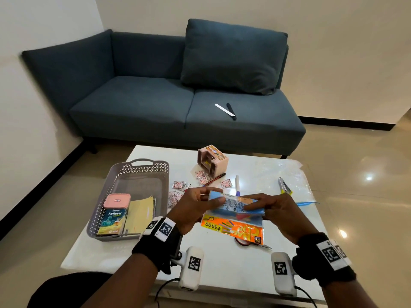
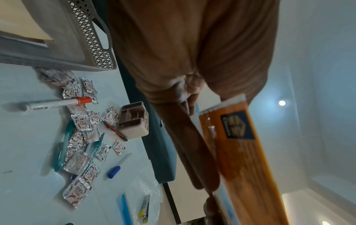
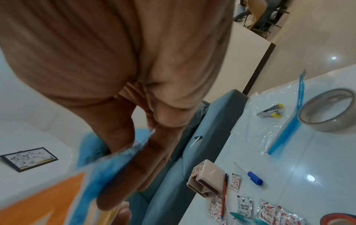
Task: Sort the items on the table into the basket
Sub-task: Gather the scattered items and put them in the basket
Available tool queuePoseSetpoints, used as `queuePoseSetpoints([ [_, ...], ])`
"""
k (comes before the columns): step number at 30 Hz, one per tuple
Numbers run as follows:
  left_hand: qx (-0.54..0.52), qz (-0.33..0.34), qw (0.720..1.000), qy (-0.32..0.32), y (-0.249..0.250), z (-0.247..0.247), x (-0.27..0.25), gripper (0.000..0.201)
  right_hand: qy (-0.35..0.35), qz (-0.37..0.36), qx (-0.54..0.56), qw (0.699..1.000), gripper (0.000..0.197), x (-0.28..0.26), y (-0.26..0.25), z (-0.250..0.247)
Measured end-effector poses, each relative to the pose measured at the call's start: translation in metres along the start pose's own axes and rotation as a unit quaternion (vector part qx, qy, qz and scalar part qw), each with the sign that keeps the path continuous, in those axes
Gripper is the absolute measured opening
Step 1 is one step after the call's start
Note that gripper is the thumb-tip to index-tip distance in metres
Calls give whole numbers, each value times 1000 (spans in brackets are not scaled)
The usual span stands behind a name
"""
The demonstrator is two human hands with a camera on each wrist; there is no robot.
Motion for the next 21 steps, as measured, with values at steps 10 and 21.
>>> queuePoseSetpoints([
  [10, 6, 69, 997, 29, -1, -4, 5, 43, 21, 21, 89, 996, 45, -2, -5, 7],
  [21, 6, 35, 999, 30, -3, 6, 0, 73, 107, -99, 77, 986, 31, 2, 0, 9],
])
Point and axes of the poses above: each hand's wrist, its own x-axis towards the middle knuckle, its own z-axis out of the palm, y = z × x, the point moved 2 cm from there along x, towards the middle knuckle, and after that the axes turned 14 degrees about -y, right-handed, at the moved point
